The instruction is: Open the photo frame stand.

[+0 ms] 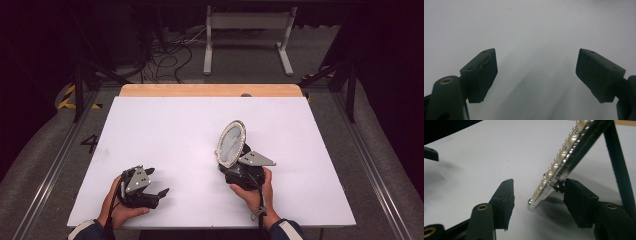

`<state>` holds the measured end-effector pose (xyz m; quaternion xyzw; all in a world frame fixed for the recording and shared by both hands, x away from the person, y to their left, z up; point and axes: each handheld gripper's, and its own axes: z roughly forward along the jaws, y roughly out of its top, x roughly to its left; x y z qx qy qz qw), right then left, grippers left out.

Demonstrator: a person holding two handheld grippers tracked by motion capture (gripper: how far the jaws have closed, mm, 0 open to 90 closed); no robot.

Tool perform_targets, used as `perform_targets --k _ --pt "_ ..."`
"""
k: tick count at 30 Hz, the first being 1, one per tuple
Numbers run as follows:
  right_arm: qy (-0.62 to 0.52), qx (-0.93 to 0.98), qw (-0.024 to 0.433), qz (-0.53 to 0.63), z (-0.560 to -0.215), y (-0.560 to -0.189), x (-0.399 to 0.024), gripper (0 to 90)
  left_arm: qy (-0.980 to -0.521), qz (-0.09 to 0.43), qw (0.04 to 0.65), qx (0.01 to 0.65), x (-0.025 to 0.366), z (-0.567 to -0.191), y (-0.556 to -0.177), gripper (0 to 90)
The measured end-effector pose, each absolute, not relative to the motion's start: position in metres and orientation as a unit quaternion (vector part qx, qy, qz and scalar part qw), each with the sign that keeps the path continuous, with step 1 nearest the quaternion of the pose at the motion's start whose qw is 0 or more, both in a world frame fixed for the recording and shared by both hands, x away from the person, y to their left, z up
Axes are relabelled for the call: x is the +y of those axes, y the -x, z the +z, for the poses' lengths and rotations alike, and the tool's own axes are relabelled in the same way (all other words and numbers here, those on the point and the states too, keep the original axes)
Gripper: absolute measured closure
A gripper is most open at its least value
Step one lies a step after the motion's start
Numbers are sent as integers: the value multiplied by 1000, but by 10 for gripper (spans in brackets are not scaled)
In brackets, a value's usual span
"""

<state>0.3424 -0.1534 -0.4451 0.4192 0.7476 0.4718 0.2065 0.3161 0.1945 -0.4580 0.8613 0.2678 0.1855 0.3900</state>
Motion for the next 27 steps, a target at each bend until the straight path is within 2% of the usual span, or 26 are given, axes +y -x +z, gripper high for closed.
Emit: perform_targets --k 5,13,17,19,27 --pt "-416 737 231 481 -446 -345 -148 426 -861 182 392 268 194 -459 -317 187" --pt "-413 725 253 490 -445 -348 -146 490 -863 183 388 266 193 -460 -317 183" --pt "-420 722 252 489 -445 -349 -148 553 -864 181 388 266 192 -460 -317 184" --pt "-421 721 254 488 -445 -350 -150 612 -864 181 388 265 191 -461 -317 183" --pt "-415 729 243 487 -442 -351 -155 627 -866 180 386 262 191 -460 -317 183"
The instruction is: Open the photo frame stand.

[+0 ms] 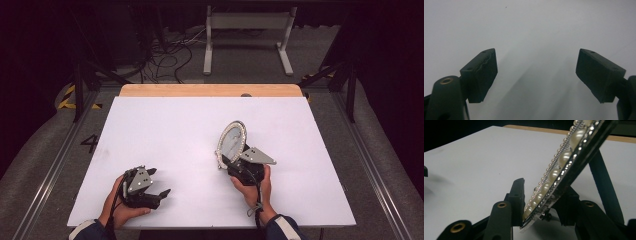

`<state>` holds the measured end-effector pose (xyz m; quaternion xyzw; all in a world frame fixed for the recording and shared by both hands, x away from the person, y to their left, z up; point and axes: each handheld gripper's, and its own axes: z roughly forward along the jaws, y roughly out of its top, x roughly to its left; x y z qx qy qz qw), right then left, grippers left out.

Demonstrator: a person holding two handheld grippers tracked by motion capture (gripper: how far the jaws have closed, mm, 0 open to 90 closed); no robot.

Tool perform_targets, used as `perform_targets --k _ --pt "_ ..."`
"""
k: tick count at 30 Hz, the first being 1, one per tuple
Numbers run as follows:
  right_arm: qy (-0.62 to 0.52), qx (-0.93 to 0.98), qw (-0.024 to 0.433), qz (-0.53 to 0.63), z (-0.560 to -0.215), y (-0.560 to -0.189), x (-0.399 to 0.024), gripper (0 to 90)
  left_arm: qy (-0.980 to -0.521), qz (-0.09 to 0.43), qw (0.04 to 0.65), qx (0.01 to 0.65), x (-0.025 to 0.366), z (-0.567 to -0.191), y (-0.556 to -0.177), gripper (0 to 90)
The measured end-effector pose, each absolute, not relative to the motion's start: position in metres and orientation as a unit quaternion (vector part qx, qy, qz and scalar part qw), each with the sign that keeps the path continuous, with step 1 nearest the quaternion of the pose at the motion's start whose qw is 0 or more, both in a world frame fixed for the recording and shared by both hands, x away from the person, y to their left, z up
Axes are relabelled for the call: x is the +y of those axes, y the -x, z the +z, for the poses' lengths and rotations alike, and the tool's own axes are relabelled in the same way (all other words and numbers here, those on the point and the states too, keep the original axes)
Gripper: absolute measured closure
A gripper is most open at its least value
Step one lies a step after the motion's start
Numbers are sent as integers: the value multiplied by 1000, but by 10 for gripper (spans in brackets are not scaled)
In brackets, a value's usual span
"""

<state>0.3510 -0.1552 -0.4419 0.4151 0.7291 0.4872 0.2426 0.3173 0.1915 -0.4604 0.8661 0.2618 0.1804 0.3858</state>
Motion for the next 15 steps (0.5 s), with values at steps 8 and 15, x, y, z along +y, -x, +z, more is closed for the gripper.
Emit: perform_targets --k 8,15 --pt "-399 749 212 485 -439 -354 -164 712 -869 178 380 260 190 -462 -318 182" --pt "-392 755 183 493 -437 -355 -171 749 -870 176 380 260 189 -462 -318 177"
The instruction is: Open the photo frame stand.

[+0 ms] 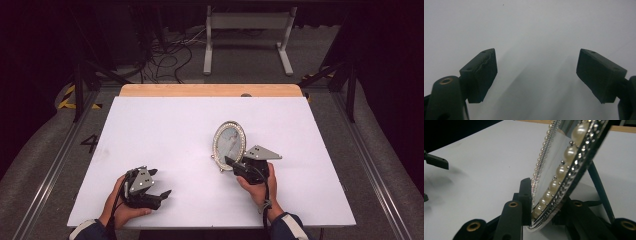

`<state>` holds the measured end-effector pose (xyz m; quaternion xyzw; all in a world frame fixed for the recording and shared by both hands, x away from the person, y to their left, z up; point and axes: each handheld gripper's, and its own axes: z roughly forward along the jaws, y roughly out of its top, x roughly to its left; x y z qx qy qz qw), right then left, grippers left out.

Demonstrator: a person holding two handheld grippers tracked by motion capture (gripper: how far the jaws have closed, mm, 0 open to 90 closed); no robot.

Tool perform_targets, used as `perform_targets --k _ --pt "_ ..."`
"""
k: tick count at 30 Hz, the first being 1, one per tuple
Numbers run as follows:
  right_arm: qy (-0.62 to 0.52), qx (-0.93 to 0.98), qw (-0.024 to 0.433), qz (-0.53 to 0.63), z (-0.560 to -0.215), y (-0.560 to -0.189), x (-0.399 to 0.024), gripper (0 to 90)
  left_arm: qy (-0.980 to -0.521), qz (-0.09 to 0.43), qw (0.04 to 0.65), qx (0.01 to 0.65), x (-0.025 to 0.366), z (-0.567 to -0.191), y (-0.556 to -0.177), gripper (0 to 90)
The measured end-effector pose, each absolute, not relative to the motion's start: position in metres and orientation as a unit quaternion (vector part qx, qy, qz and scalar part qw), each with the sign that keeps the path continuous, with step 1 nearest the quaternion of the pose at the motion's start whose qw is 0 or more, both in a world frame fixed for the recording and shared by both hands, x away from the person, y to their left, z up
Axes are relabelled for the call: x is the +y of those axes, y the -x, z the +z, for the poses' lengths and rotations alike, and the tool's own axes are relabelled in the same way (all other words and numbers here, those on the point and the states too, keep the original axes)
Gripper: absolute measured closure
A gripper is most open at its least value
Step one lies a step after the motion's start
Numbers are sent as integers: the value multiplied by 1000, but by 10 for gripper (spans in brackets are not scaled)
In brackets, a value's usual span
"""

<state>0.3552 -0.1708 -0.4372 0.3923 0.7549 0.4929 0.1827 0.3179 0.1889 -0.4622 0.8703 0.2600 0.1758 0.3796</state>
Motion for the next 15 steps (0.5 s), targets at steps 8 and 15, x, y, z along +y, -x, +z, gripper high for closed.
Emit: perform_targets --k 8,15 --pt "-385 770 122 494 -432 -360 -182 767 -868 176 388 256 187 -459 -317 177" --pt "-373 783 113 485 -430 -362 -185 767 -865 176 401 246 178 -454 -327 177"
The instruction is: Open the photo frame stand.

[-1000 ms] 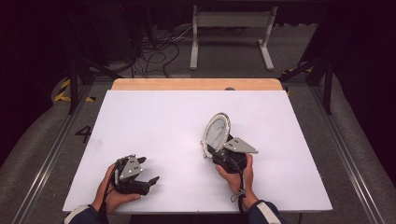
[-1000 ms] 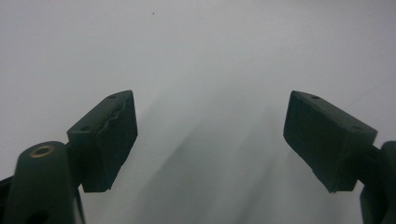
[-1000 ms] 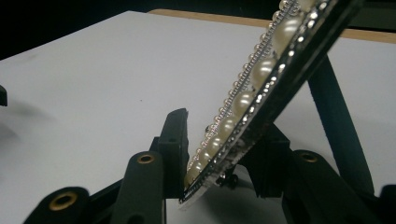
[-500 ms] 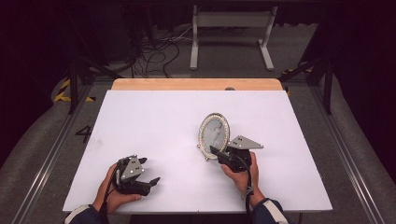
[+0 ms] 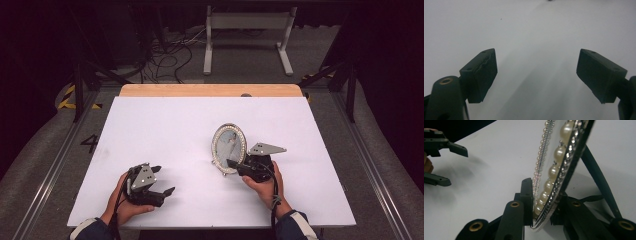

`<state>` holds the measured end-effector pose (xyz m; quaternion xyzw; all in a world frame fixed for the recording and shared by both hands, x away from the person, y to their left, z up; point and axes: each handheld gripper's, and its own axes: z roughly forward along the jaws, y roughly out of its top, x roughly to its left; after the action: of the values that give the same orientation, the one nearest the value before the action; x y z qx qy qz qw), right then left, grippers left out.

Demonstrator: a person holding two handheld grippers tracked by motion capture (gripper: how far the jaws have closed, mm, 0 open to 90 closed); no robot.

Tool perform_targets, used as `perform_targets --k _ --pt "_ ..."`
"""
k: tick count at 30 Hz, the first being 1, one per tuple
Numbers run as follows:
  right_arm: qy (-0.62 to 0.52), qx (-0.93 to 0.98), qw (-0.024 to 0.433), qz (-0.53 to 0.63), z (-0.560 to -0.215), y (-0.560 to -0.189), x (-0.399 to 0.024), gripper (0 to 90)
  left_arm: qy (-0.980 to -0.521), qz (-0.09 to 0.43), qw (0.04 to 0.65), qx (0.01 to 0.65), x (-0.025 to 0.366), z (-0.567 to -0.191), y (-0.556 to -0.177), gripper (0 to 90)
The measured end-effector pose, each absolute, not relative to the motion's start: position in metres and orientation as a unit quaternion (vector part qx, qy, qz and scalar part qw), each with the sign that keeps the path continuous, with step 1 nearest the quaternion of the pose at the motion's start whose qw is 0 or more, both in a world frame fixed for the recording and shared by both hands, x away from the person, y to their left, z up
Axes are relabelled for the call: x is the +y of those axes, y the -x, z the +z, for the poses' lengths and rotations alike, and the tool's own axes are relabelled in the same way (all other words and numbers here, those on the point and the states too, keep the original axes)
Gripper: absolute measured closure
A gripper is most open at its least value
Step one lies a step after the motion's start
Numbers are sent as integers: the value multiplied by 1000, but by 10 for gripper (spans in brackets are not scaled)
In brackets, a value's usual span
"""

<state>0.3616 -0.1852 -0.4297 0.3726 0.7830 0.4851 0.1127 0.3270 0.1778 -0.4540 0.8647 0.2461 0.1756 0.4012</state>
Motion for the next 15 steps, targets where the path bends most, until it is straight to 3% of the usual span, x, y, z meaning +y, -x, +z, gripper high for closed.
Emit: perform_targets --k 2,5,10,15 --pt "-371 784 113 485 -430 -362 -185 763 -862 171 412 243 171 -450 -335 177" --pt "-368 781 133 486 -426 -359 -185 647 -860 160 424 236 160 -446 -346 176" --pt "-366 780 161 482 -419 -351 -191 587 -853 153 447 220 130 -439 -369 177" --pt "-361 775 191 482 -412 -337 -200 587 -854 133 458 207 101 -436 -392 182"
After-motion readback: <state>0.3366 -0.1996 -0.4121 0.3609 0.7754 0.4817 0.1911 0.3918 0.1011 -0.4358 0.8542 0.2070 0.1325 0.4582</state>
